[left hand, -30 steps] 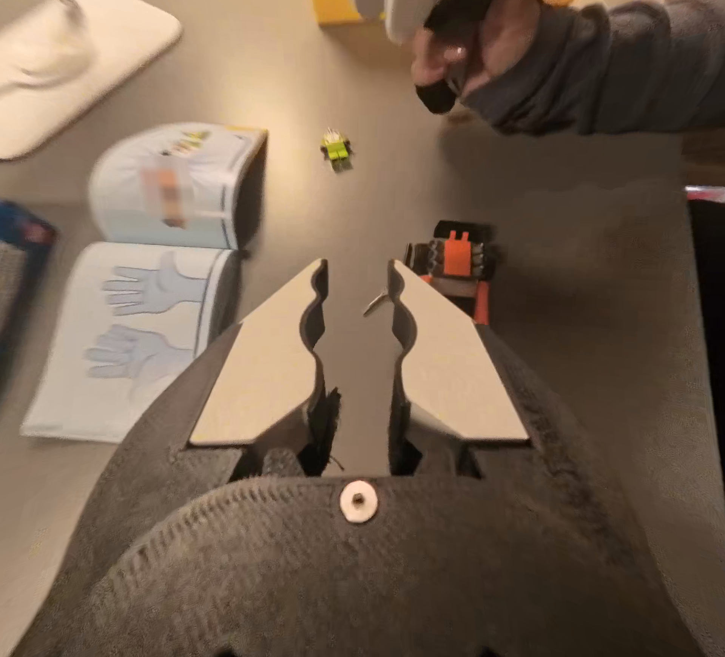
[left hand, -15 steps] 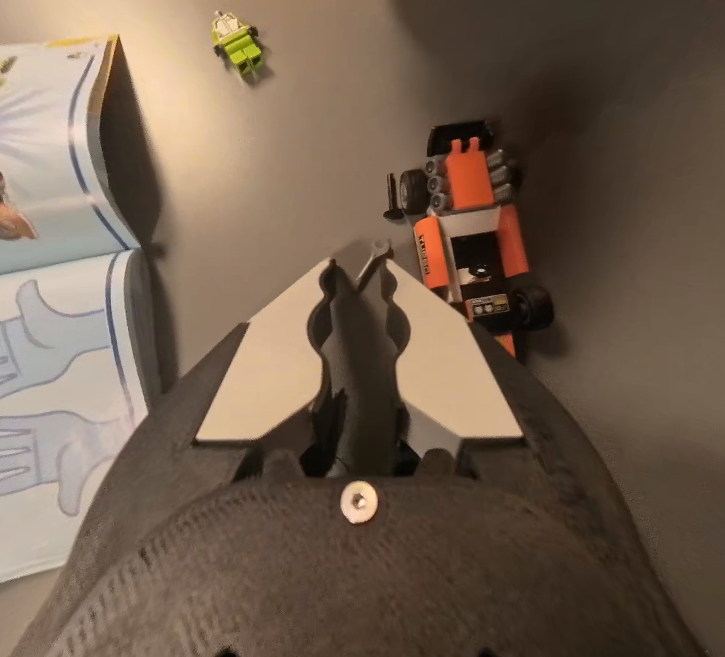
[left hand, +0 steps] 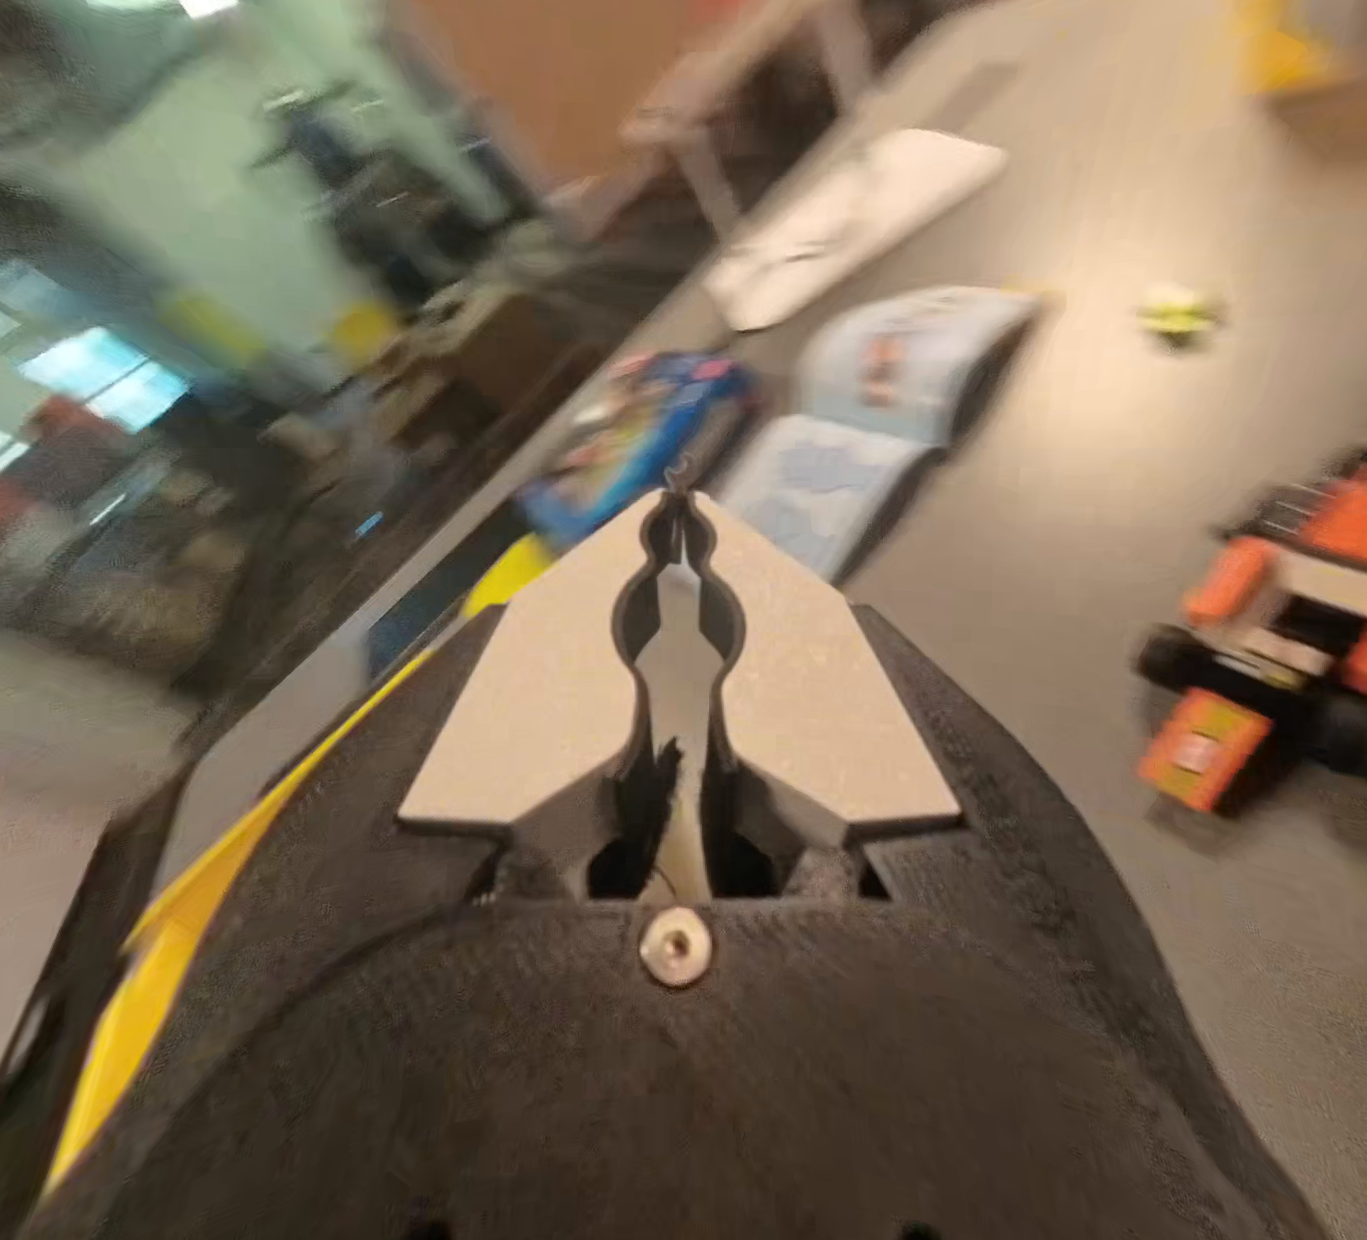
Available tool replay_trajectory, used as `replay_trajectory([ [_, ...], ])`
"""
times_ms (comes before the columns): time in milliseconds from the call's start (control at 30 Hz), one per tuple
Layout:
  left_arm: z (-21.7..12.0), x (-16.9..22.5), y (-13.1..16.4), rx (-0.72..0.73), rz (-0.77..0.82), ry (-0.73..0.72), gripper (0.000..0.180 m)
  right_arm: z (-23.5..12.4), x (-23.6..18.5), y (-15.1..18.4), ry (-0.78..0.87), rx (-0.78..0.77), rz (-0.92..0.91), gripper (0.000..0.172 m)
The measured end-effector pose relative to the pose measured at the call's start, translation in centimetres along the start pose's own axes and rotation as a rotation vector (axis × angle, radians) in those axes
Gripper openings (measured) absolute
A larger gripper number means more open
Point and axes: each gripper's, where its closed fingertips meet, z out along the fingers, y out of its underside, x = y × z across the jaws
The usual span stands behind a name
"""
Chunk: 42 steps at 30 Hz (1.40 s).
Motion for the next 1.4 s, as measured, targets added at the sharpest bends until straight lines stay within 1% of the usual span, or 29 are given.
replay_trajectory([
  [67, -4.5, -5.9, 1.8, -0.077, -0.158, -0.254, 0.001, -0.3, 1.2, -0.3, 0.054, -0.004, 0.006, 0.016],
  [133, -8.1, -9.4, 5.2, -0.206, -0.300, -0.386, 0.001, -0.6, 2.7, -0.1, 0.127, -0.044, -0.004, 0.012],
  [200, -10.6, -11.6, 8.6, -0.330, -0.351, -0.487, 0.001, -0.7, 4.0, 0.9, 0.177, -0.132, -0.020, 0.011],
  [300, -12.5, -12.3, 13.1, -0.530, -0.434, -0.520, 0.002, -0.5, 4.4, 4.4, 0.134, -0.364, 0.014, 0.018],
  [333, -12.7, -12.1, 14.3, -0.578, -0.474, -0.511, 0.010, -0.6, 4.3, 5.5, 0.115, -0.436, 0.012, 0.020],
  [367, -12.7, -11.7, 15.3, -0.620, -0.513, -0.492, 0.015, -0.5, 4.1, 6.3, 0.097, -0.473, -0.027, 0.022],
  [400, -12.6, -11.4, 16.2, -0.651, -0.543, -0.476, 0.019, -0.6, 4.0, 7.1, 0.088, -0.517, -0.088, 0.024],
  [467, -12.7, -11.2, 17.5, -0.699, -0.576, -0.478, 0.032, -1.2, 3.6, 9.6, 0.038, -0.664, -0.190, 0.029],
  [533, -12.9, -11.0, 17.8, -0.733, -0.586, -0.506, 0.046, -1.8, 2.1, 11.7, -0.074, -0.775, -0.191, 0.034],
  [567, -12.9, -10.9, 17.1, -0.721, -0.573, -0.519, 0.050, -2.1, 1.1, 12.4, -0.145, -0.815, -0.154, 0.039],
  [600, -12.7, -10.6, 15.6, -0.678, -0.545, -0.523, 0.052, -2.5, 0.0, 13.0, -0.209, -0.850, -0.115, 0.043],
  [667, -11.9, -9.7, 11.5, -0.549, -0.454, -0.522, 0.051, -3.2, -0.5, 14.1, -0.245, -0.926, -0.111, 0.050],
  [733, -10.3, -7.7, 7.0, -0.403, -0.368, -0.463, 0.046, -3.8, -0.1, 14.9, -0.228, -0.986, -0.176, 0.050],
  [767, -9.2, -6.2, 5.0, -0.334, -0.340, -0.404, 0.044, -3.8, -0.1, 14.8, -0.227, -0.985, -0.189, 0.040],
  [800, -8.0, -4.3, 3.1, -0.264, -0.328, -0.321, 0.043, -3.9, -0.2, 14.8, -0.234, -0.992, -0.199, 0.030],
  [833, -6.7, -2.1, 1.3, -0.190, -0.328, -0.220, 0.041, -3.9, -0.3, 14.8, -0.237, -0.990, -0.203, 0.031],
  [900, -4.3, 2.5, -1.9, -0.037, -0.384, 0.003, 0.035, -3.7, -0.4, 14.8, -0.245, -0.979, -0.233, 0.030],
  [933, -3.3, 4.9, -3.2, 0.022, -0.429, 0.128, 0.035, -3.3, -0.5, 14.4, -0.240, -0.943, -0.283, 0.031],
  [1000, -1.5, 8.8, -5.5, 0.125, -0.514, 0.352, 0.040, -1.9, -1.9, 12.5, -0.282, -0.775, -0.412, 0.031],
  [1067, -0.1, 11.6, -7.1, 0.211, -0.557, 0.488, 0.044, -1.0, -4.8, 9.6, -0.366, -0.552, -0.568, 0.030],
  [1100, 0.5, 12.7, -7.5, 0.225, -0.559, 0.522, 0.045, -1.0, -6.3, 8.4, -0.404, -0.453, -0.647, 0.031],
  [1167, 2.2, 14.1, -7.3, 0.190, -0.561, 0.545, 0.046, -1.2, -8.3, 7.0, -0.441, -0.325, -0.771, 0.031],
  [1267, 3.9, 15.5, -6.6, 0.138, -0.634, 0.621, 0.047, -1.4, -9.9, 6.8, -0.478, -0.271, -0.825, 0.031],
  [1333, 4.5, 16.2, -6.0, 0.109, -0.640, 0.665, 0.037, -1.5, -10.4, 6.3, -0.482, -0.232, -0.847, 0.031],
  [1400, 4.4, 16.7, -5.9, 0.113, -0.624, 0.697, 0.028, -1.7, -11.1, 5.6, -0.499, -0.188, -0.833, 0.031],
])
